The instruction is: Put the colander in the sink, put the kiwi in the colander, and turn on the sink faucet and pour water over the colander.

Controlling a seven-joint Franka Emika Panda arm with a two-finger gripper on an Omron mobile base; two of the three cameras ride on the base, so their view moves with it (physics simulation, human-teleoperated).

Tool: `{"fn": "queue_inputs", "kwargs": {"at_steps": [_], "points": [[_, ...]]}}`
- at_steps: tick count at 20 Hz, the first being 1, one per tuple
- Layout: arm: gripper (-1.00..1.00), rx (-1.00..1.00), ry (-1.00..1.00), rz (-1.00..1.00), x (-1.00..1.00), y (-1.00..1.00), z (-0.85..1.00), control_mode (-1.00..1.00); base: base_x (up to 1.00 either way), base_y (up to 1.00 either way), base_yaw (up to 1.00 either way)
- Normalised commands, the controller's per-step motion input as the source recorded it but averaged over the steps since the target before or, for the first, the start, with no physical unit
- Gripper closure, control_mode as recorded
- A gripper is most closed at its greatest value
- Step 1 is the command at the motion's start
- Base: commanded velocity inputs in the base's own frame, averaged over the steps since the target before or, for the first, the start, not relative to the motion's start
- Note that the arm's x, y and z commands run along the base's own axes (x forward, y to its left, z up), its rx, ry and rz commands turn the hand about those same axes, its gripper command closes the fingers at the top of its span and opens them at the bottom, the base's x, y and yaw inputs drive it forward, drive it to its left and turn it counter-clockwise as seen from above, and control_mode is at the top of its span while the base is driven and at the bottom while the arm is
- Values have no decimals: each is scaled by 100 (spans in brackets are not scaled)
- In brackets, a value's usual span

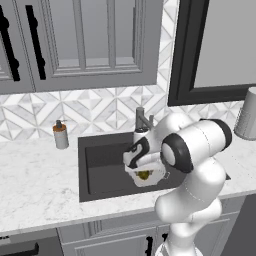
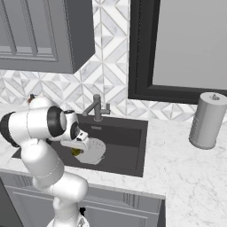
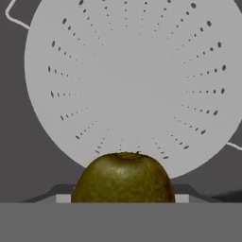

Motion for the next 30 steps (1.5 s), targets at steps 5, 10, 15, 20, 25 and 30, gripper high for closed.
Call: {"fn": "queue_inputs", "kwargs": {"at_steps": [5,10,15,20,25,30], "points": [[100,0,0,0,6,0,-24,-100,0,0,0],[100,0,0,0,16,0,-1,-100,0,0,0],[100,0,0,0,30,-1,0,-100,0,0,0],[100,0,0,0,8,0,-25,-100,0,0,0],[100,0,0,0,0,0,-40,-100,0,0,0],[100,0,0,0,0,0,-2,-100,0,0,0]]}}
